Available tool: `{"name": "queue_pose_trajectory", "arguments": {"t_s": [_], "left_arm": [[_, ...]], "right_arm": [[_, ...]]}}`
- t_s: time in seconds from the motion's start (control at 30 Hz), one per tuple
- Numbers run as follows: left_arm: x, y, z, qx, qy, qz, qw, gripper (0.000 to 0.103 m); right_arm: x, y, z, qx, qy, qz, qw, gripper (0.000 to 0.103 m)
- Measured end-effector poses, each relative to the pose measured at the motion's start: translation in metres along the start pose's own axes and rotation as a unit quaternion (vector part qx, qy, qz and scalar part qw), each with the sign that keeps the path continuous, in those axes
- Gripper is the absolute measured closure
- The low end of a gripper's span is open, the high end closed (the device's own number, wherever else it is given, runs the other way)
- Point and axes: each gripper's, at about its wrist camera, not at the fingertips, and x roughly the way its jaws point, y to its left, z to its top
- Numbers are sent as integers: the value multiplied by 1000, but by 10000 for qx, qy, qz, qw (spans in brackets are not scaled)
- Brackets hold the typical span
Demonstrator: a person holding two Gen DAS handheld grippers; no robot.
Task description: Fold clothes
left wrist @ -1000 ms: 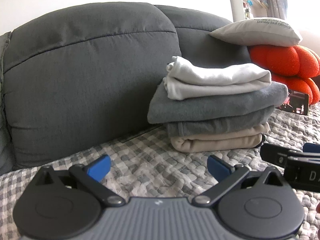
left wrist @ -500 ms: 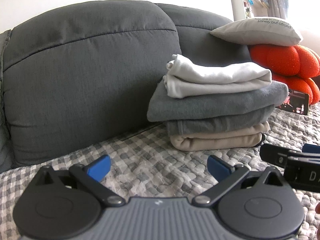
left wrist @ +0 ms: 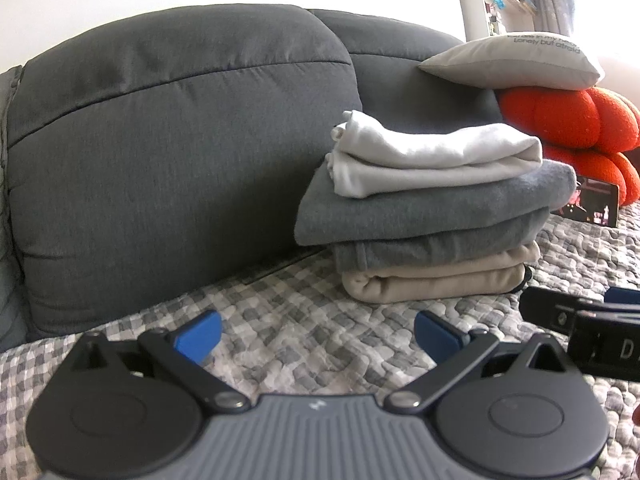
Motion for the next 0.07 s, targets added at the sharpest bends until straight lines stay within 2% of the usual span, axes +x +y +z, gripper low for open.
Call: {"name": "queue_pose_trajectory", "arguments": {"t_s": [0.07], "left_arm": [[0,0,0,-3,16,-10,10000,0]], "right_arm": [[1,0,0,9,11,-6,10000,0]]}}
